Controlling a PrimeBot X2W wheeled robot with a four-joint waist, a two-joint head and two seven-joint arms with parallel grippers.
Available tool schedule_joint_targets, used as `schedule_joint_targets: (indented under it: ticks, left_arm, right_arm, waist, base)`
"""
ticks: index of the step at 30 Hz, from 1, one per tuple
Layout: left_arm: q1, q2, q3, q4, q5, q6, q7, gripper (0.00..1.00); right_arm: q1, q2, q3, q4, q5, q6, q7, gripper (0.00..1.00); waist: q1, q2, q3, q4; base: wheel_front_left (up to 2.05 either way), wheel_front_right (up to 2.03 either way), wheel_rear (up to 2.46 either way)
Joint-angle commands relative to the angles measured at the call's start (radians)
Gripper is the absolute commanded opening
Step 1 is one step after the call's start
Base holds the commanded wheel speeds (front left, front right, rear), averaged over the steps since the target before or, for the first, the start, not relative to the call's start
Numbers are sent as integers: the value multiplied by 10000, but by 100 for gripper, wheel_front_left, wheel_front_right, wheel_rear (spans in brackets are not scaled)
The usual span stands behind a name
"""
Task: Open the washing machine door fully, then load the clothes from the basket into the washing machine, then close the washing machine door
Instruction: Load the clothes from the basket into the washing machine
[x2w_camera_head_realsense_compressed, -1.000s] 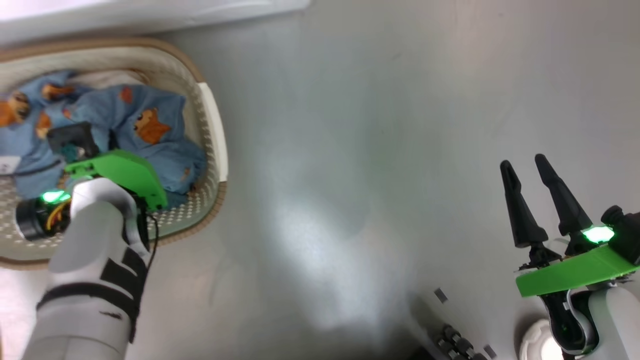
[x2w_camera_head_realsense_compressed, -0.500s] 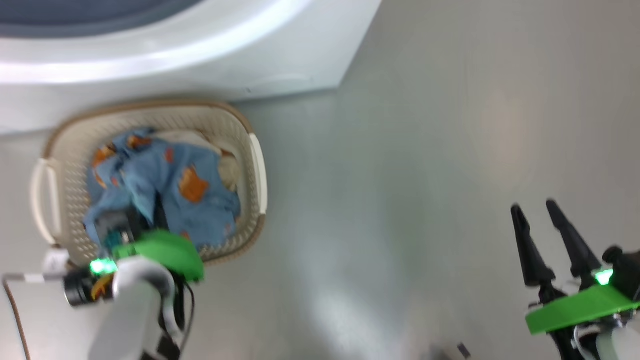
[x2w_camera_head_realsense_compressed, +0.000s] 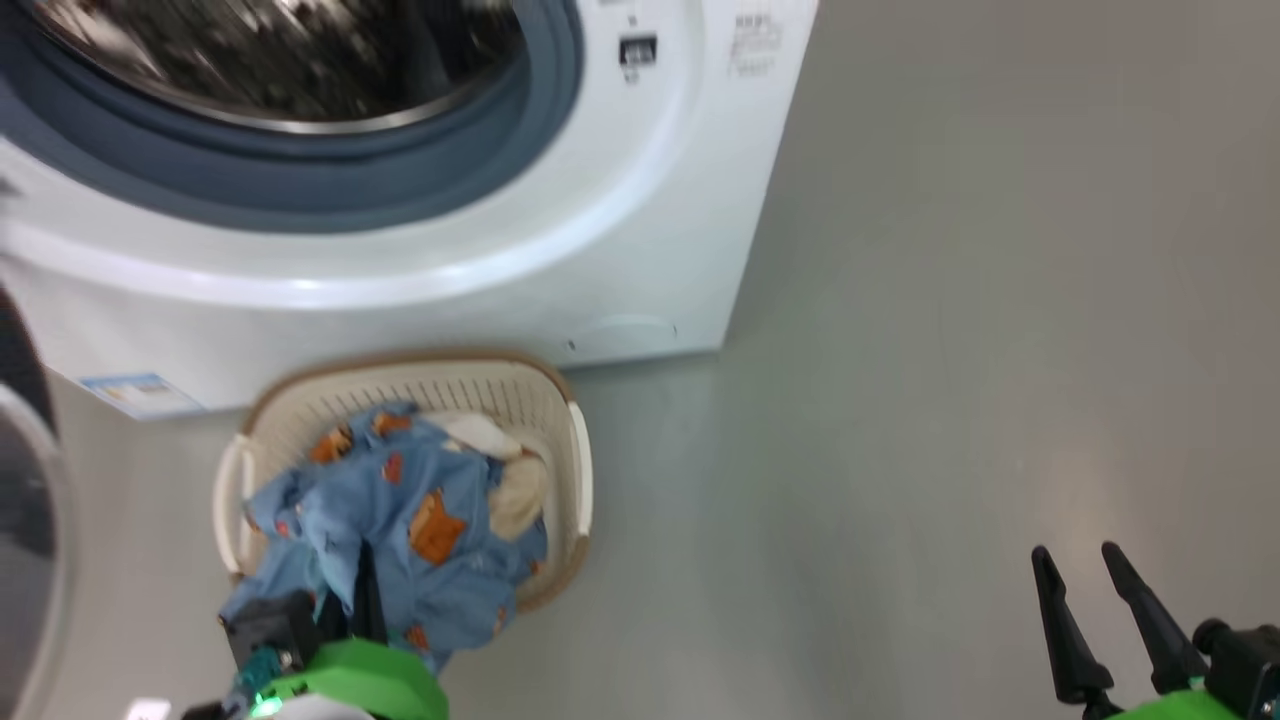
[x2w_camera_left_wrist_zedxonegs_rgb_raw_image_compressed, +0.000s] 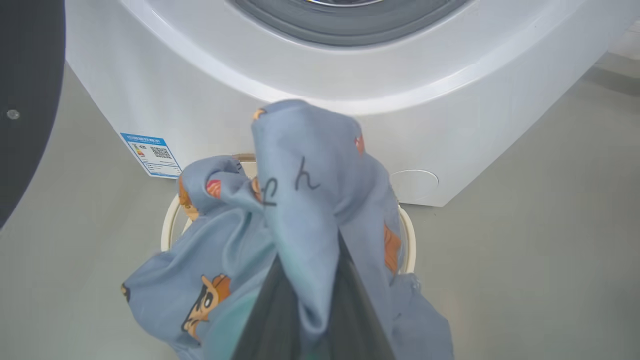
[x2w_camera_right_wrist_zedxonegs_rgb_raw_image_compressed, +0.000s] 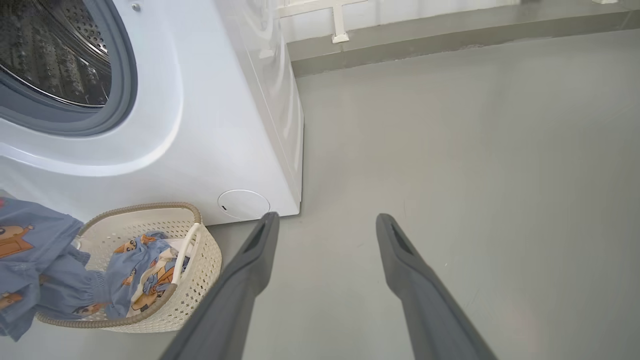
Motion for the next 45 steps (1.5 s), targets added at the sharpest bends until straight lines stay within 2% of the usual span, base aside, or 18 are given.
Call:
schedule_joint_targets:
  ticks: [1, 18, 24, 45]
  left_arm:
    - [250, 161, 238, -429, 82, 74, -93, 0]
    - [2013, 161, 128, -2349, 971, -227, -93, 0]
    - [2397, 160, 188, -2785, 1248, -334, -93, 0]
    - [2823, 160, 63, -3783, 1751, -271, -93, 0]
  right_arm:
    - [215, -95, 143, -165, -194, 16, -118, 100]
    - [1250, 371, -153, -175, -1066, 16, -118, 100]
    - [1195, 458, -204, -256, -1246, 16, -118, 100]
    - [1098, 696, -449, -290, -1511, 16, -118, 100]
  waist:
    - [0, 0, -1265, 496]
    - [0, 0, -2949, 1027]
    - [0, 0, -3128, 1048]
    - [0, 0, -3276, 1099]
  base:
    - [0, 0, 0]
    - [0, 0, 0]
    - [0, 0, 0]
    - [0, 0, 0]
